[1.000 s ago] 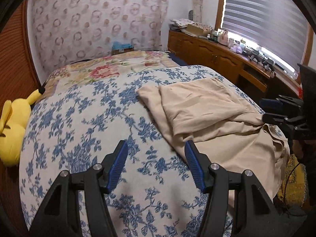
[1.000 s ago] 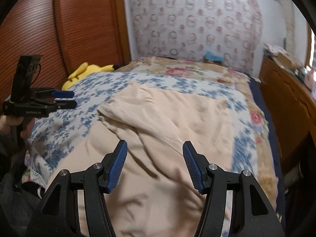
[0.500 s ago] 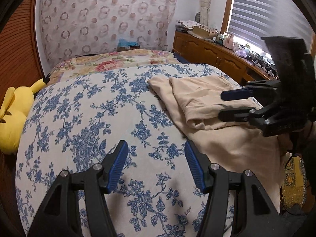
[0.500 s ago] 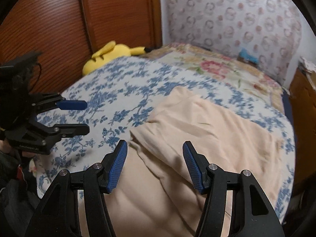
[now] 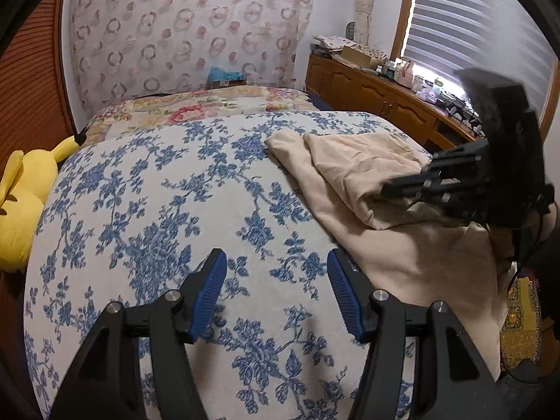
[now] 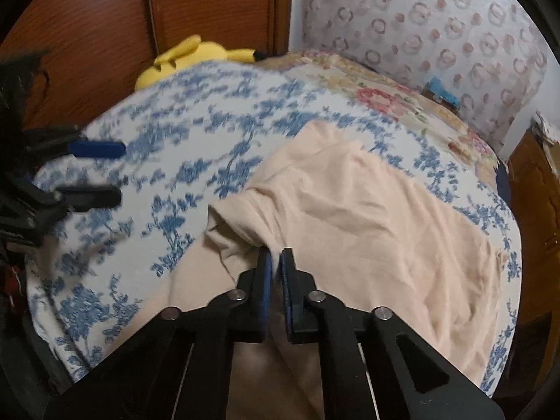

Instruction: Fold small clothes

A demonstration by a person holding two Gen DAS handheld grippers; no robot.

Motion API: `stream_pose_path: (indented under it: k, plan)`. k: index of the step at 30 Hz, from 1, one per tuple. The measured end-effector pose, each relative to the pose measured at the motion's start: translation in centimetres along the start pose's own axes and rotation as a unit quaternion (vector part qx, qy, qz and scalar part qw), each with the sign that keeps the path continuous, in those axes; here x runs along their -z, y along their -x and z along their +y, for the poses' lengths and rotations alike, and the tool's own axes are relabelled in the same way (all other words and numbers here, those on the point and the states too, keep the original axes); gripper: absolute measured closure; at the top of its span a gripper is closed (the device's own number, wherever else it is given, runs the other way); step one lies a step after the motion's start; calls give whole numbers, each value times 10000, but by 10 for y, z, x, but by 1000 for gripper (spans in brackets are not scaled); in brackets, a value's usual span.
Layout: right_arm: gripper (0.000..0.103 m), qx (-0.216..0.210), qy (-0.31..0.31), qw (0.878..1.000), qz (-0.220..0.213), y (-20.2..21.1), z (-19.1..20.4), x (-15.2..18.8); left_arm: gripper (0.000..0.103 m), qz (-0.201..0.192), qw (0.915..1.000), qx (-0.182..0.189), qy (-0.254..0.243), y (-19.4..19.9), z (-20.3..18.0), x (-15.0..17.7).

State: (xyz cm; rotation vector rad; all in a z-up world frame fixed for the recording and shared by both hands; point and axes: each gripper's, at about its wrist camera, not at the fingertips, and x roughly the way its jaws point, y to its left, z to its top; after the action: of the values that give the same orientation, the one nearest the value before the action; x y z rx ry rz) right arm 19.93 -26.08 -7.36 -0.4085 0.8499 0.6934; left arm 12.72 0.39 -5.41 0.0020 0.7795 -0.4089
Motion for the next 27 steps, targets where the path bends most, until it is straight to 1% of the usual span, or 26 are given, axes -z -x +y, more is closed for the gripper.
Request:
stream_pose_path:
  k: [2,5,8,10,13,16,18,19,21,24,25,26,27]
  plan:
    - [103,102,-43,9998,-157,13,-8,-3,44,-8,10000,31,-30,-2,-2,-3]
    - [103,297,-196,9987,-366,35,-30,-10,44,7,9999,112,-77,-5,-6,-7]
    - [103,613,-379,9963,-467,47,-59,-17,44,93,9995,303,-71,-15,-13,-13]
    - [103,924,-548,9931,-469,49,-85,-21,44,176,9989,424,-104,-23,-19,-16]
    - [103,1438,-897,9844,-467,49,-127,-23,44,235,9984,453,-230,-29,-29,-19]
    - [102,1740,-1342,9752,-251,40,-164,-17,44,276,9978,542,-279,-33,-36,-18]
    - [102,1727,-1589,9720,-143,36,-178,-9,44,318,9975,570,-273,-34,-38,-16]
    - [99,1661,-1660,9719,-158,37,-180,-6,44,333,9975,565,-274,-35,-38,-15]
    - [96,1292,-1689,9767,-290,40,-173,0,44,375,9974,555,-245,-37,-38,-13]
    - [85,862,-1586,9830,-320,42,-150,4,44,446,9974,529,-217,-40,-39,-7]
    - [75,754,-1550,9846,-285,39,-140,5,44,461,9974,519,-212,-40,-39,-5]
    - [69,682,-1493,9862,-227,37,-133,6,44,472,9973,518,-206,-40,-40,-2]
    - [69,644,-1426,9876,-149,33,-125,7,44,488,9972,530,-198,-39,-42,1]
